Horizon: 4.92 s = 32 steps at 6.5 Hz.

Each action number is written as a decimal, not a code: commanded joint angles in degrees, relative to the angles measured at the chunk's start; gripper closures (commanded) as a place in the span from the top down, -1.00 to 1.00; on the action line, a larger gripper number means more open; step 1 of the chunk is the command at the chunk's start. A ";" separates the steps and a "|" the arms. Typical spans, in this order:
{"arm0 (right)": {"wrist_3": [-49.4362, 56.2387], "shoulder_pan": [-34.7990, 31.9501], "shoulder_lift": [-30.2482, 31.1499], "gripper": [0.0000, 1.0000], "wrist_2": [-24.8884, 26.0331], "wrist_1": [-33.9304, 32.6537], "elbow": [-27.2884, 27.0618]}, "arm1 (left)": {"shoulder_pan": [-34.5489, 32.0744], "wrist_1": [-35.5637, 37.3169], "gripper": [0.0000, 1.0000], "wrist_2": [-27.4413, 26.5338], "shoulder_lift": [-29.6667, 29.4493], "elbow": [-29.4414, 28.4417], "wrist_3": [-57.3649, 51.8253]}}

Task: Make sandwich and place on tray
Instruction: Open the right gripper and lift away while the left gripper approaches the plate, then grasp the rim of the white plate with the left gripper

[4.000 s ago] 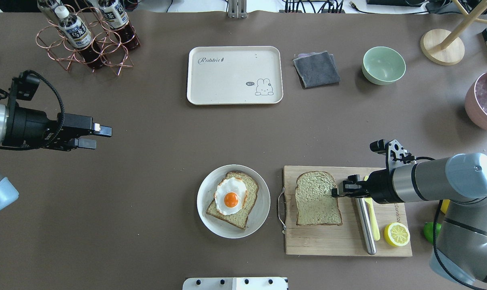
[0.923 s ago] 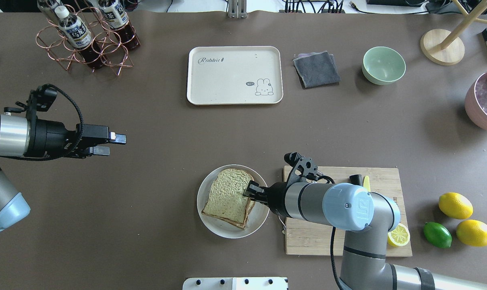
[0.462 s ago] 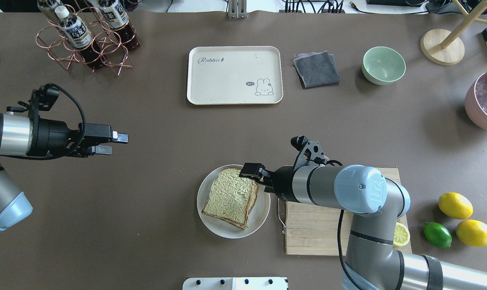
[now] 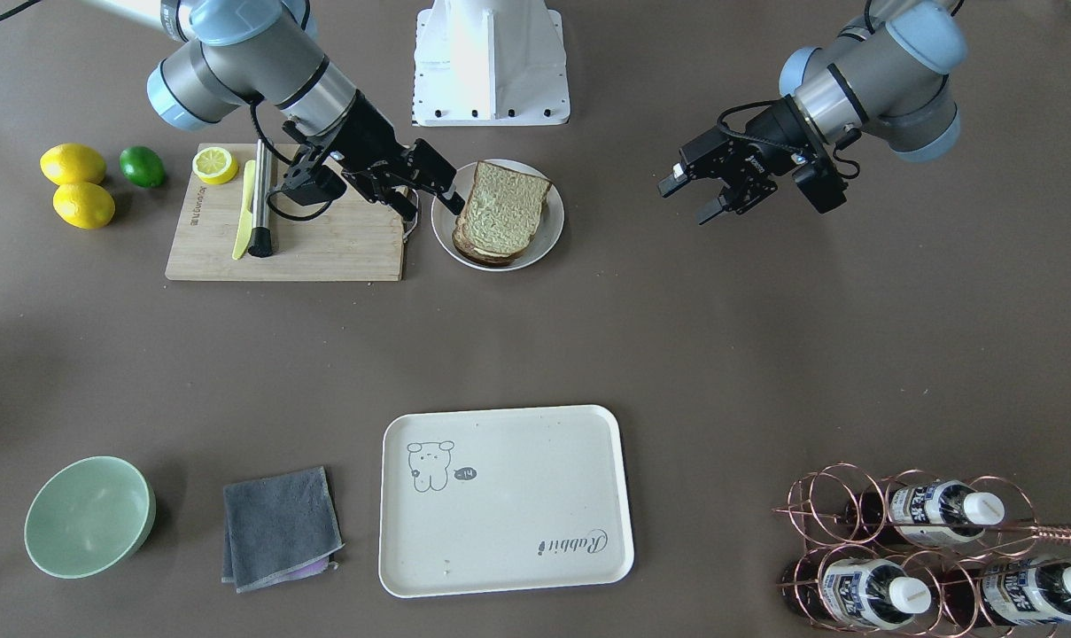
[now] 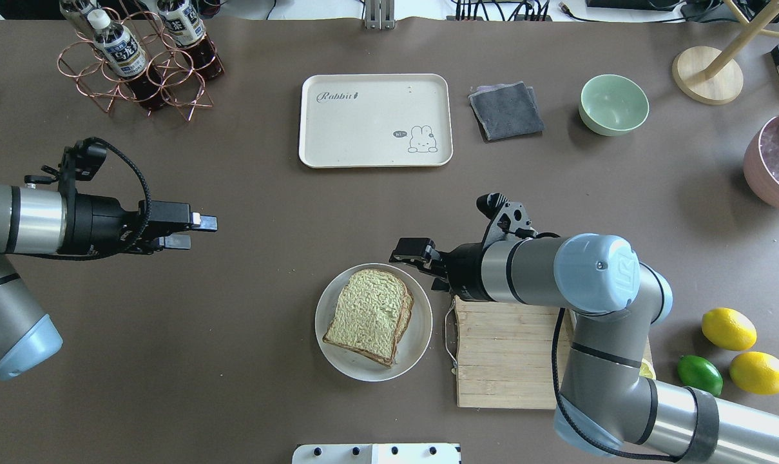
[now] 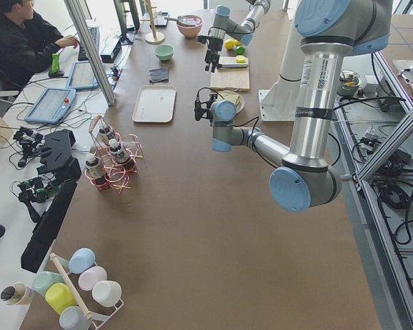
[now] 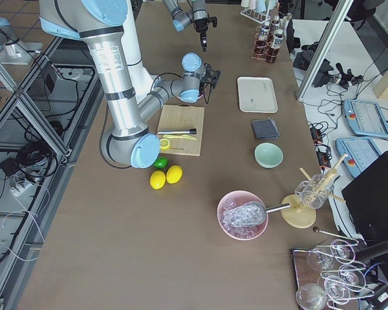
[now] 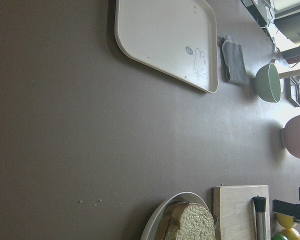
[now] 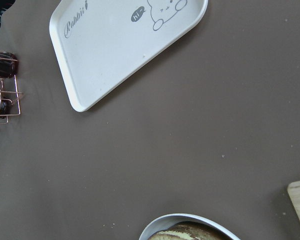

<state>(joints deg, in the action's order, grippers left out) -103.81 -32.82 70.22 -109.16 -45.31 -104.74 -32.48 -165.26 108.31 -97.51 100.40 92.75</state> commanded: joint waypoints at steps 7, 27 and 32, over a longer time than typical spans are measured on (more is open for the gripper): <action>6.26 -5.85 4.14 0.98 -4.58 0.67 0.32 | 13.50 18.48 0.04 -17.08 -8.40 0.33 -0.64; 6.34 -5.59 5.46 0.99 -3.87 3.13 0.76 | 18.51 21.03 -1.00 -23.32 -9.01 -2.31 -5.74; 6.61 -6.11 5.54 0.99 -5.09 3.65 0.76 | 11.94 35.46 -1.00 -18.04 -9.96 5.15 -5.65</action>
<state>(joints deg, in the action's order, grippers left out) -97.26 -38.64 75.70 -113.66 -41.80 -103.89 -18.79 -135.95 89.89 -106.58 103.86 87.03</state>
